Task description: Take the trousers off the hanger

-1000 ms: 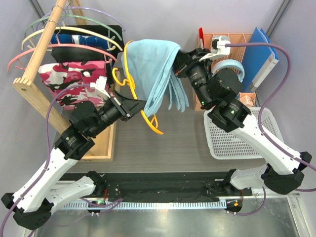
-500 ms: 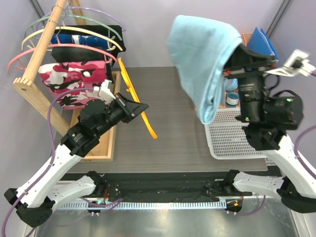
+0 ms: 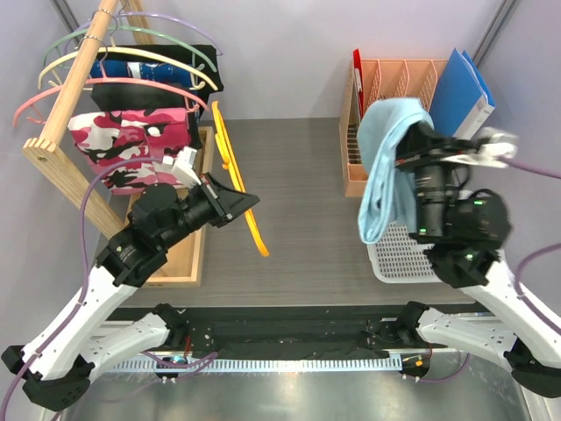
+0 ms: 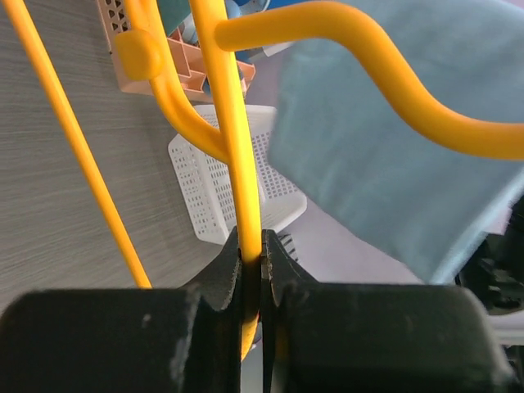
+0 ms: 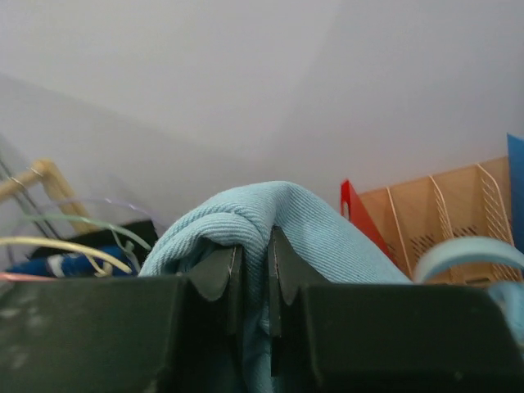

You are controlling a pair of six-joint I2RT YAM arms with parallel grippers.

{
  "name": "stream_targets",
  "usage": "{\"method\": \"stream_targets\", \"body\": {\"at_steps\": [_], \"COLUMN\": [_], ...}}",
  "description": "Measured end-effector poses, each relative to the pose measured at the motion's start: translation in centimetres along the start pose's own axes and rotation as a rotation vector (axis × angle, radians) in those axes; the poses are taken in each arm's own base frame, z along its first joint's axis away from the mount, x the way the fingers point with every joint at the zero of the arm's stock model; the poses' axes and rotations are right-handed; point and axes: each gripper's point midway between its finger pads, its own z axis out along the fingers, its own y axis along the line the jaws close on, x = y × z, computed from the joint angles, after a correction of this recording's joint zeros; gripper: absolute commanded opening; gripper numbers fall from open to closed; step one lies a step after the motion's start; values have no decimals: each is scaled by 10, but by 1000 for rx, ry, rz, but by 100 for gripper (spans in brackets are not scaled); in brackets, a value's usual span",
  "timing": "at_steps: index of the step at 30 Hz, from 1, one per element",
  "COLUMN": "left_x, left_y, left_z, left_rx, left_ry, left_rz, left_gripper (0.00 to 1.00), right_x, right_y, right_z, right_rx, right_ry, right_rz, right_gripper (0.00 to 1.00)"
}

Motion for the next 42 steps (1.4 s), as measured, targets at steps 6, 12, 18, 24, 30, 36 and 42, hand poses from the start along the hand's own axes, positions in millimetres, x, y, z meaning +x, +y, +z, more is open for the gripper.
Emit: {"method": "stream_targets", "body": {"at_steps": [6, 12, 18, 24, 30, 36, 42], "left_x": [5, 10, 9, 8, 8, 7, 6], "left_y": [5, 18, 24, 29, 30, 30, 29], "left_z": [-16, -28, -44, -50, -49, -46, -43], "left_rx": [-9, -31, -53, -74, -75, -78, -77], "left_ry": [11, 10, -12, -27, -26, -31, -35], "left_rz": [44, 56, 69, 76, 75, 75, 76], "left_gripper": [0, 0, 0, 0, 0, 0, 0], "right_x": [134, 216, 231, 206, 166, 91, 13], "right_y": [-21, -19, -21, -41, -60, -81, -122], "right_z": [-10, -3, 16, 19, 13, -4, -42], "right_rx": [86, 119, 234, 378, 480, 549, 621], "right_ry": [230, 336, 296, 235, 210, 164, 109], "right_rz": [-243, -383, -479, -558, -631, -606, -507], "right_gripper": [1, 1, 1, 1, 1, 1, 1]}}
